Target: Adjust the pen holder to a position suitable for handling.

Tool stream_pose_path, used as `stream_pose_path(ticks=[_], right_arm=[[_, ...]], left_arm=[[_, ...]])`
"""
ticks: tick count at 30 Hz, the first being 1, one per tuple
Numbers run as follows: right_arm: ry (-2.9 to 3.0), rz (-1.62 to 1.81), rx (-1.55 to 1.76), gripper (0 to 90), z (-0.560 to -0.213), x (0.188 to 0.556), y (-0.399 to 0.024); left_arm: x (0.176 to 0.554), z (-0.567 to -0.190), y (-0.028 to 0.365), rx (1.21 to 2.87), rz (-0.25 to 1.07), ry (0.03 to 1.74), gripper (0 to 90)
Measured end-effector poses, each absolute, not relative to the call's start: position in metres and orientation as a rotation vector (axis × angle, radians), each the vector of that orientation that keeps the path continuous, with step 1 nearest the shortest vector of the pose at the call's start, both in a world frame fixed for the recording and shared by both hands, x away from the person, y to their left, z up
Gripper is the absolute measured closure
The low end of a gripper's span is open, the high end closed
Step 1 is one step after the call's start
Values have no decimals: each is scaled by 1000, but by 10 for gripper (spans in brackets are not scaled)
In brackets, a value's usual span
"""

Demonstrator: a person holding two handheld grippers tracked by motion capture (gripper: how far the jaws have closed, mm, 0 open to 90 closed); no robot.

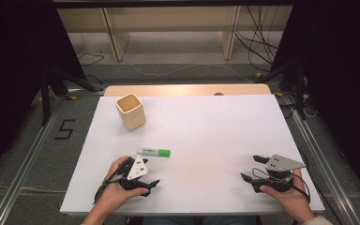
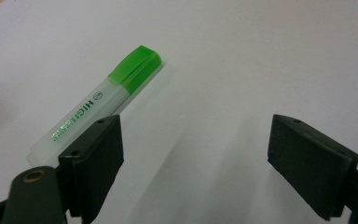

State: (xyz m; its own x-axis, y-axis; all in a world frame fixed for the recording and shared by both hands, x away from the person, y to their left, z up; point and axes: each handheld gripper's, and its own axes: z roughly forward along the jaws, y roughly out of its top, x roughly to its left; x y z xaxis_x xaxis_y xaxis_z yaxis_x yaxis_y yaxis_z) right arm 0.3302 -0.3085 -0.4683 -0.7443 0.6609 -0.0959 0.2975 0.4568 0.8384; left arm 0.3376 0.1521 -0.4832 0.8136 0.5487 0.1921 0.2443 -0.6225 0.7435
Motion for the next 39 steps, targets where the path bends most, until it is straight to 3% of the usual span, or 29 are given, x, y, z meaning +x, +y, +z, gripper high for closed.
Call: stream_pose_path(ticks=[15,39], right_arm=[[2299,1206,814,197,-469,330,-308],[2292,1209,822,198,-469,330,-308]], left_arm=[[341,-476,154,2230,537,584,180],[391,-462,137,2348,506,473,263]])
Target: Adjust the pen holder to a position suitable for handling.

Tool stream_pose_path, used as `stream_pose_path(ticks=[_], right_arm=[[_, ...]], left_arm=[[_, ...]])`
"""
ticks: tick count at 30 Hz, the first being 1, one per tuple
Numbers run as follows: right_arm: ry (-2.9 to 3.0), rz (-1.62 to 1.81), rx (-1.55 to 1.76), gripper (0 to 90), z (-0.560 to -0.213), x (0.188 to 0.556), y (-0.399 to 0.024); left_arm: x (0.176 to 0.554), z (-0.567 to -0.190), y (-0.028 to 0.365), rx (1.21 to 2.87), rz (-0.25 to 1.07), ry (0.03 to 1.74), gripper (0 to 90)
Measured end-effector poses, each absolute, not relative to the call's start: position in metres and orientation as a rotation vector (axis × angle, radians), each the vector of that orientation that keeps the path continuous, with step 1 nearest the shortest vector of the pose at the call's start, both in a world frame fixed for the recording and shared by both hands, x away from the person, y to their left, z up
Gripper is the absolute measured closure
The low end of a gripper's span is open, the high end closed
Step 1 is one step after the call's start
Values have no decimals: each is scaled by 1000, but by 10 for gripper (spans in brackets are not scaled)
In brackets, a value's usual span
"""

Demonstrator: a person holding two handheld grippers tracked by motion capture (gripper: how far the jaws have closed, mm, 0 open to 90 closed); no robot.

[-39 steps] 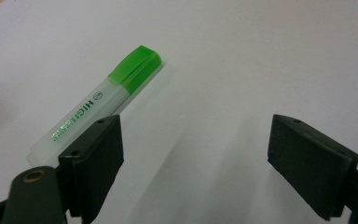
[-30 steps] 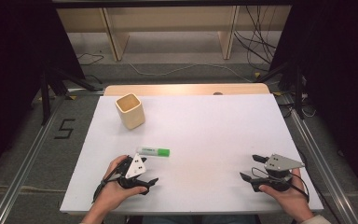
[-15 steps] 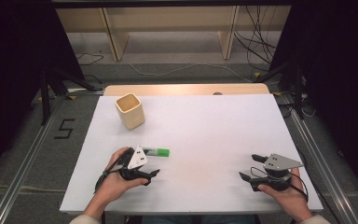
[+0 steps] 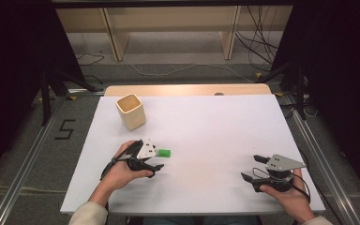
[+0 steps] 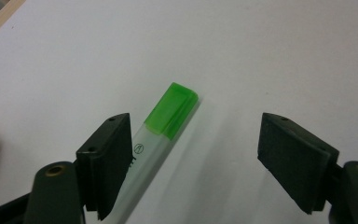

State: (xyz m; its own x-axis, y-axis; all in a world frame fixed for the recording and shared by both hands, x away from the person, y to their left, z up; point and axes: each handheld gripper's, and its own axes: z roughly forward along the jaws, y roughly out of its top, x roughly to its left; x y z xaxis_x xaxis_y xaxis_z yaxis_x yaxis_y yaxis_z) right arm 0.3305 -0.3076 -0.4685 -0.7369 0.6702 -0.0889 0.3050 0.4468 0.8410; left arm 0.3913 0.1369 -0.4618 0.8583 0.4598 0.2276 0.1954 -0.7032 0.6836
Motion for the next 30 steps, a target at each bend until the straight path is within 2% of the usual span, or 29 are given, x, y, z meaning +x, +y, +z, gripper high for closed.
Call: stream_pose_path(ticks=[20,25,30], right_arm=[[2293,1208,814,198,-467,330,-307],[2291,1209,809,198,-467,330,-306],[2293,1208,806,198,-467,330,-306]], left_arm=[[408,-455,141,2369,486,474,267],[412,-450,149,2335,524,517,357],[419,-445,160,2271,584,615,374]])
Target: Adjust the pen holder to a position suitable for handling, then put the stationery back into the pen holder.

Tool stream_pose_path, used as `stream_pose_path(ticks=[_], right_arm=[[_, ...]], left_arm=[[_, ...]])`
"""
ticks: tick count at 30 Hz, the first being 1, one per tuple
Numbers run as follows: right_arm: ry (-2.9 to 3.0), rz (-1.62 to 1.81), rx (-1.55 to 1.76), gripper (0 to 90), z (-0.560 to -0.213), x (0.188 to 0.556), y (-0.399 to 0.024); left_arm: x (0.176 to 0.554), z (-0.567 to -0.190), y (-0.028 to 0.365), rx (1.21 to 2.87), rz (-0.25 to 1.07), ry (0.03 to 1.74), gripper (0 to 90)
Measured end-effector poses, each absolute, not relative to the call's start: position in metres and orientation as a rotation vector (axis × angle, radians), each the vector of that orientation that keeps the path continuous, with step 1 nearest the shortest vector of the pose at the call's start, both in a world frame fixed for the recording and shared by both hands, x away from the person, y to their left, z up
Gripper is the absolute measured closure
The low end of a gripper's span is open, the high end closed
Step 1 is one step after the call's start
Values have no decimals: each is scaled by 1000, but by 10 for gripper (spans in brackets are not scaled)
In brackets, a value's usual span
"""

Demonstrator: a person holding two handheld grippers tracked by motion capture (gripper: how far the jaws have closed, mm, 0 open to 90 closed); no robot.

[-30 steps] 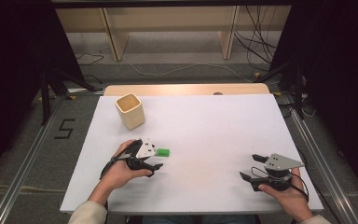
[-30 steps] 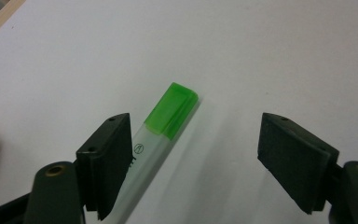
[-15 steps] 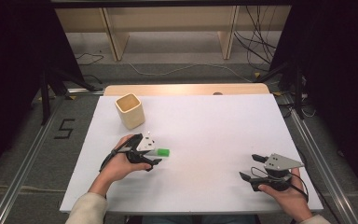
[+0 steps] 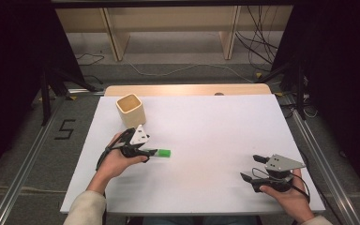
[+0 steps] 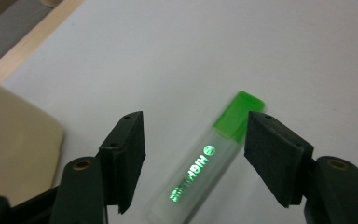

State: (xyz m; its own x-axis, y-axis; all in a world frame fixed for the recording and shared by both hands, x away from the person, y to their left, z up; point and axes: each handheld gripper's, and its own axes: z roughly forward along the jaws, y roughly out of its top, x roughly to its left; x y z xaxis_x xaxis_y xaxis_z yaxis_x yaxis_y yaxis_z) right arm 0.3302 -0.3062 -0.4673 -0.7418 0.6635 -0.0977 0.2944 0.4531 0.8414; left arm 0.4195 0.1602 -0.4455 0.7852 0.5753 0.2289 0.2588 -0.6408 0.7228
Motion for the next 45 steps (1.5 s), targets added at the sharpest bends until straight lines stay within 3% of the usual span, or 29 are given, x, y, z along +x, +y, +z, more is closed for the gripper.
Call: stream_pose_path(ticks=[11,18,23,28,35,40,45], right_arm=[[2290,1216,802,198,-467,330,-306],[2290,1214,816,198,-467,332,-305],[2287,1218,825,198,-467,334,-304],[2288,1220,822,198,-466,337,-303],[2283,1229,821,198,-465,336,-304],[2279,1224,824,198,-465,337,-305],[2281,1220,816,198,-465,338,-304]], left_arm=[[412,-443,172,2197,650,704,332],[407,-444,179,2142,659,791,209],[409,-444,182,2063,662,871,212],[408,-447,183,2085,644,869,219],[407,-446,179,2088,640,857,276],[410,-449,175,2141,620,805,439],[412,-449,172,2177,621,780,467]])
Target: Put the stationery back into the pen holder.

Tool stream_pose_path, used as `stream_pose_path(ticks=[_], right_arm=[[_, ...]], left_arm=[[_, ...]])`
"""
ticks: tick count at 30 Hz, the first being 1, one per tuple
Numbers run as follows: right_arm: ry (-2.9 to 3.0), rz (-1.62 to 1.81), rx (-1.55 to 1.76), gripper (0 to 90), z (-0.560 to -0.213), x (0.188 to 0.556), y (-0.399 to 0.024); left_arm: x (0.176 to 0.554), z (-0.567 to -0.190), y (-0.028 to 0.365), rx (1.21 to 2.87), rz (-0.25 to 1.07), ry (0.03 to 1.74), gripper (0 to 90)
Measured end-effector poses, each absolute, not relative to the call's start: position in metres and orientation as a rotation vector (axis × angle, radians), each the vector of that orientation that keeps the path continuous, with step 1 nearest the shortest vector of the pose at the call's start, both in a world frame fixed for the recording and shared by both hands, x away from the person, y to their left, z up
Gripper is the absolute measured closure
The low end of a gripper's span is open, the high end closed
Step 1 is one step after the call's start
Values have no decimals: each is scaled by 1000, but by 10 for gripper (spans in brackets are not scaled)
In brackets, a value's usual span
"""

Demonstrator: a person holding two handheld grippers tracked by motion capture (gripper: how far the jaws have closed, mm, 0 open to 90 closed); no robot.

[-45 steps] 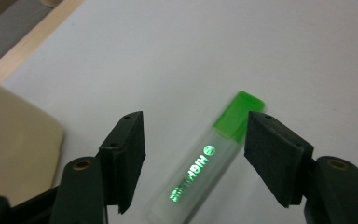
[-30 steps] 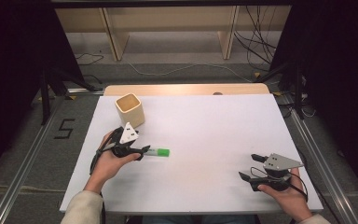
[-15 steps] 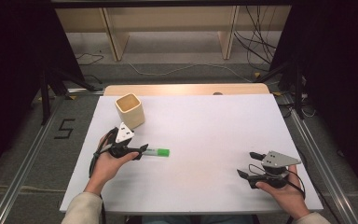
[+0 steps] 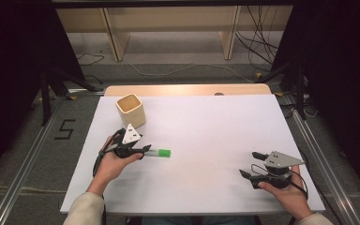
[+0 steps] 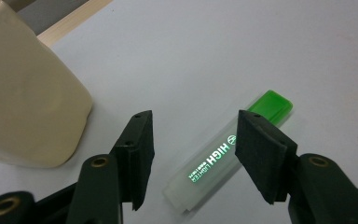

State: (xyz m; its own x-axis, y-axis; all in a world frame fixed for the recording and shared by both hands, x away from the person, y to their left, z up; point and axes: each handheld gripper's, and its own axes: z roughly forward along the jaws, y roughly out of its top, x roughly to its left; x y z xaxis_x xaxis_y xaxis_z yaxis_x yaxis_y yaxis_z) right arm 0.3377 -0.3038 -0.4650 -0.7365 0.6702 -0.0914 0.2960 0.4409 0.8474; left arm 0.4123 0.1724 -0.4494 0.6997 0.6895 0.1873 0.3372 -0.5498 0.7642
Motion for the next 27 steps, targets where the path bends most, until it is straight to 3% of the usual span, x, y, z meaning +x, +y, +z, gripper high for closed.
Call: stream_pose_path(ticks=[11,16,27], right_arm=[[2282,1228,806,198,-464,335,-306],[2279,1227,797,198,-464,335,-305],[2279,1226,798,198,-464,334,-306]], left_arm=[[413,-443,160,2272,615,681,554],[416,-438,153,2344,551,565,426],[436,-436,144,2512,456,422,373]])
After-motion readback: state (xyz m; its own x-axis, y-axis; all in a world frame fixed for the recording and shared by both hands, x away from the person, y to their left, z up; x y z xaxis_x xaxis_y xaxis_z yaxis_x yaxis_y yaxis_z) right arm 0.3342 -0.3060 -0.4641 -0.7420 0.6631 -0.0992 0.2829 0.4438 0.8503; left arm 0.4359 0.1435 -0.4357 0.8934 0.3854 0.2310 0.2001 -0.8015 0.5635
